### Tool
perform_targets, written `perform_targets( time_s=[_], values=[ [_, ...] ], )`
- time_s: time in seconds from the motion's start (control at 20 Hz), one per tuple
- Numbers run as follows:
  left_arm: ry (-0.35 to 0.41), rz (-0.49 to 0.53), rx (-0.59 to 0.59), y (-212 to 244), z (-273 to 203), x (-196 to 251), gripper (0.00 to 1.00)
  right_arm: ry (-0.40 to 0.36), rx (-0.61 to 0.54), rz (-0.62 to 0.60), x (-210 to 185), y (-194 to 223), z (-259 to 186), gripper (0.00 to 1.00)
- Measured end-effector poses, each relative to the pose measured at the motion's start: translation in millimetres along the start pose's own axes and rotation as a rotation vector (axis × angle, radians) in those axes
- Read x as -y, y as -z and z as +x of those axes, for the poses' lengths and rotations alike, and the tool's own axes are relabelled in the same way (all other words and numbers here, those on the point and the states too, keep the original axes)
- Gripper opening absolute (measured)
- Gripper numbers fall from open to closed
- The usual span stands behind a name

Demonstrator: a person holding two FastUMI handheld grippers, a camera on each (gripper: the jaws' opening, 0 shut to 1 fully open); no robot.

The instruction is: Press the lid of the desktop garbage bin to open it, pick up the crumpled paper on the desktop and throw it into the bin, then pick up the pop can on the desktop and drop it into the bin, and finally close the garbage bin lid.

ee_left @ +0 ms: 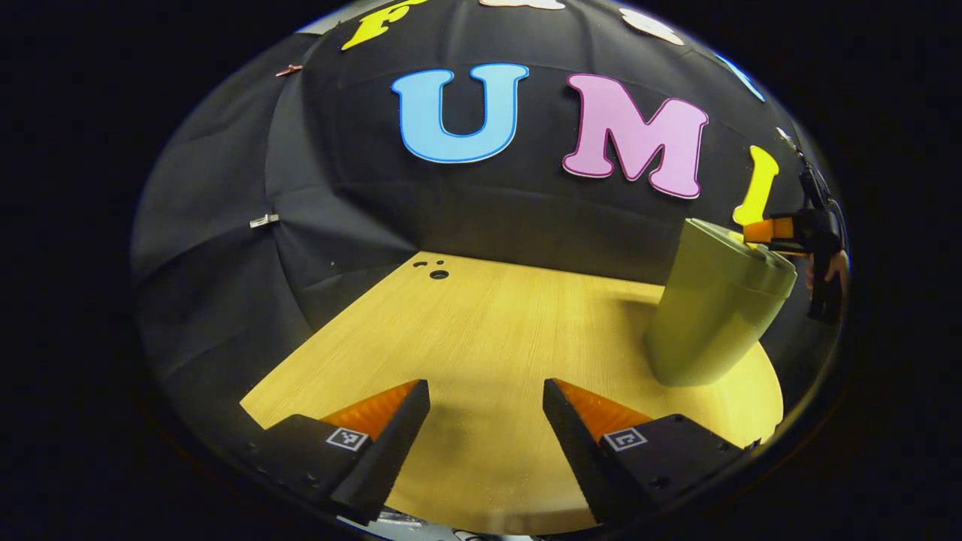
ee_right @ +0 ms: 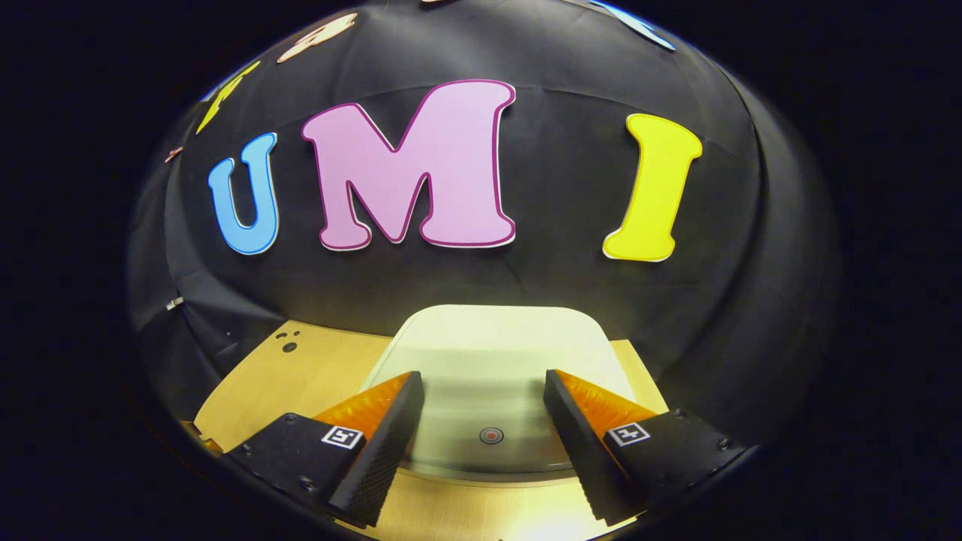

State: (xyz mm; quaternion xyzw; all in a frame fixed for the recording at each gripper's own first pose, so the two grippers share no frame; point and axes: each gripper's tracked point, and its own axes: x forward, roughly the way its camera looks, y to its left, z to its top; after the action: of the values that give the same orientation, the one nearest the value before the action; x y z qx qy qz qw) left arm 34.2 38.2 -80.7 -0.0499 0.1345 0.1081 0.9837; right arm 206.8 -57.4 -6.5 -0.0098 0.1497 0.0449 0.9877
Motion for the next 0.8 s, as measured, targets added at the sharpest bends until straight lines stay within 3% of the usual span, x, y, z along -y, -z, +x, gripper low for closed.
perform_targets(
  time_s=[0.3,0.8],
  values=[
    [0.027,0.09,0.038,-18.6,2.8,27.9,0.97,-0.029,0.034,-0.011,0.6,0.8,-1.0,1.0],
    [0.185,0.13,0.095,-27.3,-4.9,27.5,0.97,0.064,0.083,-0.009,-1.1,5.0,2.3,1.0]
  ],
)
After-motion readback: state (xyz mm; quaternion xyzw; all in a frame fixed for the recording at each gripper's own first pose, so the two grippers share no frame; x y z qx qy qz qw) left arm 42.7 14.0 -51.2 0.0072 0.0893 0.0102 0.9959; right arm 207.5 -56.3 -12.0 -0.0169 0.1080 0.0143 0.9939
